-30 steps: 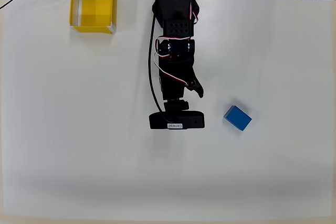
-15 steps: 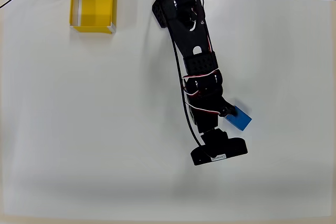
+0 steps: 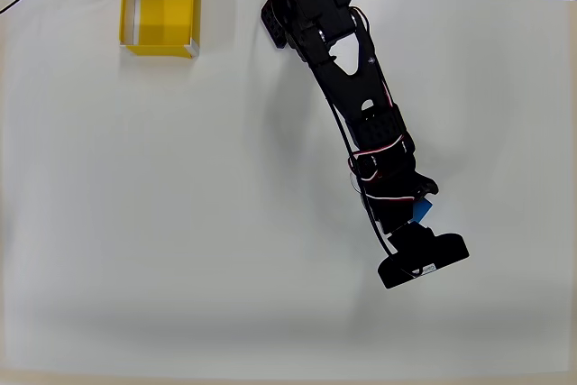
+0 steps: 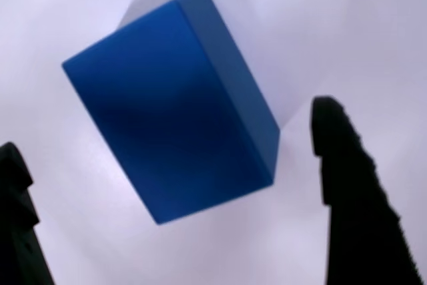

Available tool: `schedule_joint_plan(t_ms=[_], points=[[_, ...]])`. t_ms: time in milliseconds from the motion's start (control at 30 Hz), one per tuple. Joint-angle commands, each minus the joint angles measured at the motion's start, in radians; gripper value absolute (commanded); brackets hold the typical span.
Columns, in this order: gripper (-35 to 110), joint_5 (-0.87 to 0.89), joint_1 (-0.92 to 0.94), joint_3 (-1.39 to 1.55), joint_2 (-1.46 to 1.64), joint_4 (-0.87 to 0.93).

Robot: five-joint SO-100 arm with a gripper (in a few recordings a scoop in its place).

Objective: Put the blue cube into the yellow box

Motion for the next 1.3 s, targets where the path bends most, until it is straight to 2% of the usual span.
schedule_joint_plan(t_ms=[0,600,1000,1067,1267], points=[[46,-0.006,-0.008,-0.112,0.017,-0.029],[42,0.069,-0.028,-0.109,-0.094,-0.080],[29,0.100,-0.046,-0.104,-0.121,-0.092],[23,0.101,-0.049,-0.104,-0.118,-0.092],[16,0.058,-0.032,-0.100,-0.083,-0.092]])
